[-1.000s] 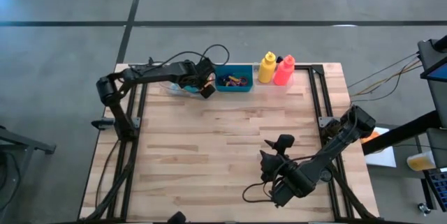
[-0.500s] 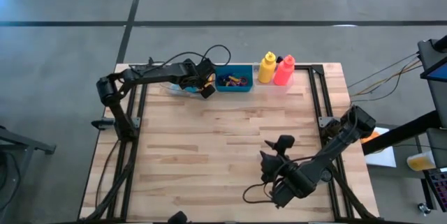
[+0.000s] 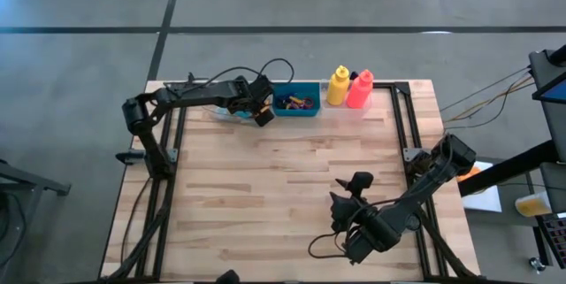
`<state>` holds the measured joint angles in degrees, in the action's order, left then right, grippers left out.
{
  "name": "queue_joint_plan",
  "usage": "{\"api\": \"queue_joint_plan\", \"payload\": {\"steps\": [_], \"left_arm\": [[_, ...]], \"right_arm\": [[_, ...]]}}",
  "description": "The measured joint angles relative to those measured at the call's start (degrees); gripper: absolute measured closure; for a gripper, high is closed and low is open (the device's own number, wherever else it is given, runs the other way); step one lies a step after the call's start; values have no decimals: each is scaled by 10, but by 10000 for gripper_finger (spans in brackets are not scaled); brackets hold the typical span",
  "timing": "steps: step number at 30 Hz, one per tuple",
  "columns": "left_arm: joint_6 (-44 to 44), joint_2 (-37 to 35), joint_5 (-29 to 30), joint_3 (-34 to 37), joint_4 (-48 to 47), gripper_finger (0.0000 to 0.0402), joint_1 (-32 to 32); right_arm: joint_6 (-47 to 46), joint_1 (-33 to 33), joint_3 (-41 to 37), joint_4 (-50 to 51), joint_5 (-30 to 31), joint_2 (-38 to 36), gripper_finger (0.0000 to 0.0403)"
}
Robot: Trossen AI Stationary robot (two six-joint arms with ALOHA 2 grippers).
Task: Pick & Place Sports Items
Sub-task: Put the folded blue towel into the transparent bin, then return to Home Position
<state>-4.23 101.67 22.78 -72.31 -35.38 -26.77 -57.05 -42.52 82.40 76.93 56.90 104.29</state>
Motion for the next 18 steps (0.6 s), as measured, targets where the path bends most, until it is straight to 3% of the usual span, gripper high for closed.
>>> {"api": "queue_joint_plan", "payload": {"steps": [5, 13, 18], "left_arm": [[-21, 0, -4, 0, 0, 274, 0], [-24, -2, -14, 0, 0, 118, 1], [-16, -33, 3, -16, 3, 49, 2]], "right_arm": [[-7, 0, -8, -2, 0, 0, 184], [-14, 0, -21, -5, -2, 0, 184], [-15, 0, -22, -5, -3, 0, 184]]}}
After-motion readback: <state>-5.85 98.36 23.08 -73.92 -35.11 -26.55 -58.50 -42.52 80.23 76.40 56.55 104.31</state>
